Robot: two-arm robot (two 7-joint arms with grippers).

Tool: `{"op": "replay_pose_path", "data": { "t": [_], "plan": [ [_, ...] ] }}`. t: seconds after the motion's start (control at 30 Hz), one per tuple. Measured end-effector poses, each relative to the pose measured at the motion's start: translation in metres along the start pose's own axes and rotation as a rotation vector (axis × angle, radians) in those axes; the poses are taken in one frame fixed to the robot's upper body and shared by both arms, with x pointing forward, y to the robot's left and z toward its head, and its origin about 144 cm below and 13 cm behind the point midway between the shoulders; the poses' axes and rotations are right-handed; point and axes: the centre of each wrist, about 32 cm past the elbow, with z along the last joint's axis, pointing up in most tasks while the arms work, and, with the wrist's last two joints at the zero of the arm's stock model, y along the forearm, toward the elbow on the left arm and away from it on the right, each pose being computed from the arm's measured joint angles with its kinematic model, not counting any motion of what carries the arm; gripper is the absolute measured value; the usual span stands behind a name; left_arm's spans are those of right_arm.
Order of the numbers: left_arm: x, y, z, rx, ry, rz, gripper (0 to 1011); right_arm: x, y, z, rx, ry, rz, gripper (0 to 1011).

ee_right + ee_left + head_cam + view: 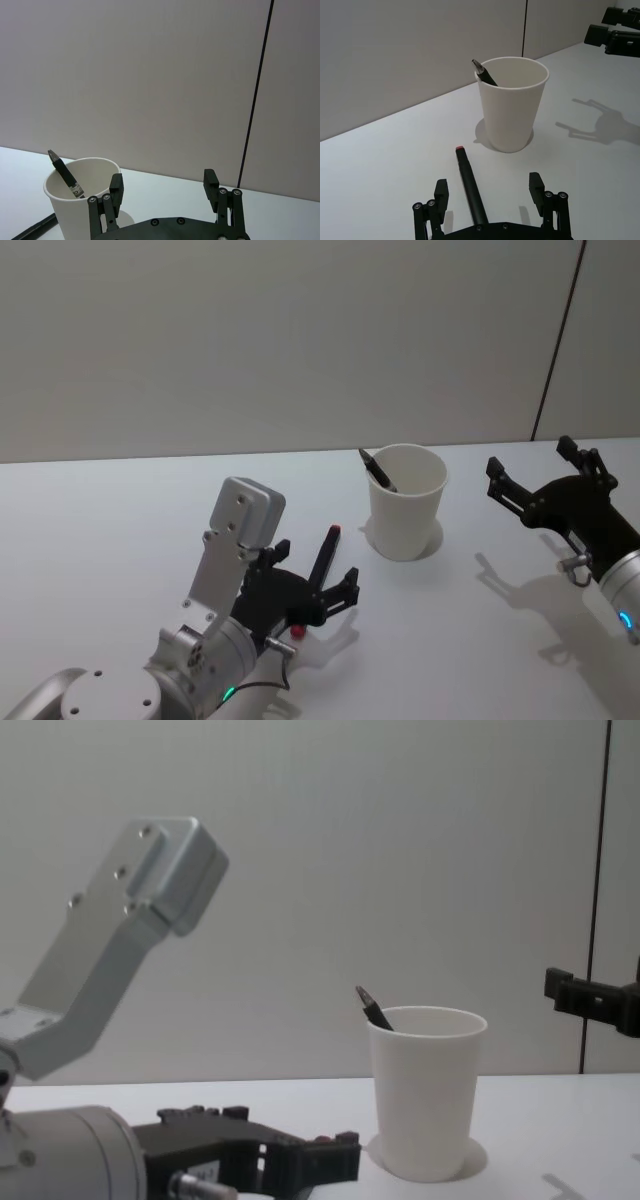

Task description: Place the pen into the pen holder.

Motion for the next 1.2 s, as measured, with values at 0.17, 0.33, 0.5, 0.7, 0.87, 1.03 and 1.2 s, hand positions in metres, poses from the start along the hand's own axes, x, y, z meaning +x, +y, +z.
{"op": "replay_pose_path", "data": {
  "t": [0.17,0.33,0.5,0.7,0.87,1.03,1.2],
  "plan": [
    [-0.002,-0.001,-0.002,0.023,0.008,-0.009,1001,0.000,0.000,0.000,0.000,0.000,0.000,1002],
    [-0.003,-0.002,-0.003,0.042,0.012,-0.015,1001,0.000,0.000,0.000,0.000,0.000,0.000,1001],
    [-0.005,-0.003,-0.005,0.062,0.009,-0.016,1001,0.000,0.000,0.000,0.000,0.000,0.000,1002],
    [-0.007,-0.004,-0.007,0.087,0.007,-0.009,1001,0.000,0.000,0.000,0.000,0.000,0.000,1001],
    [-0.009,-0.006,-0.008,0.104,0.006,0.007,1001,0.000,0.000,0.000,0.000,0.000,0.000,1001],
    [-0.010,-0.008,-0.010,0.121,0.010,0.024,1001,0.000,0.000,0.000,0.000,0.000,0.000,1001],
    [-0.011,-0.011,-0.011,0.130,0.015,0.037,1001,0.000,0.000,0.000,0.000,0.000,0.000,1001]
  ]
}}
